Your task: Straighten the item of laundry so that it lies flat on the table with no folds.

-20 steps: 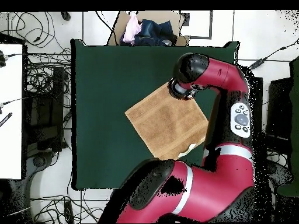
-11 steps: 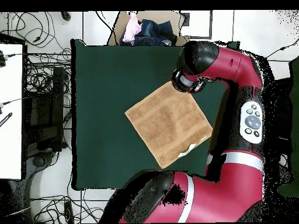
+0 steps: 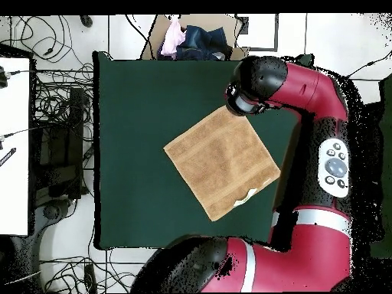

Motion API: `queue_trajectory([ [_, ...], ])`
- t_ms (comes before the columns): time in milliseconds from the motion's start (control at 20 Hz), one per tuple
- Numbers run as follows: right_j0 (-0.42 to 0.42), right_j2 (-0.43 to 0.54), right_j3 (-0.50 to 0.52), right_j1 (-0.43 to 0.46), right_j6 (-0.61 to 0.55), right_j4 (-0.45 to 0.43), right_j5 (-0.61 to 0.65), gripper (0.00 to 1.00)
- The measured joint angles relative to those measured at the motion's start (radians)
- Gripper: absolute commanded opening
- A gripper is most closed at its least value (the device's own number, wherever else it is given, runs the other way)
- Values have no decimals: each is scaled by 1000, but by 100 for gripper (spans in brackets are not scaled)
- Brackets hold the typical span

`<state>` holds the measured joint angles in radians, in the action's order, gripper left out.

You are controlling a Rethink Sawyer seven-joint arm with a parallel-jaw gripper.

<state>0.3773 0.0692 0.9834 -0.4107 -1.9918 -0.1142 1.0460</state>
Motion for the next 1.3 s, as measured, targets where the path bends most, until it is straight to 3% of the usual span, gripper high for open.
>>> queue_trajectory([
  [500, 0, 24, 0, 88, 0, 0, -199, 0],
  [1000, -4, 25, -9, 165, 0, -1, -210, 0],
  [1300, -22, 25, -99, 255, 0, -3, -185, 0],
])
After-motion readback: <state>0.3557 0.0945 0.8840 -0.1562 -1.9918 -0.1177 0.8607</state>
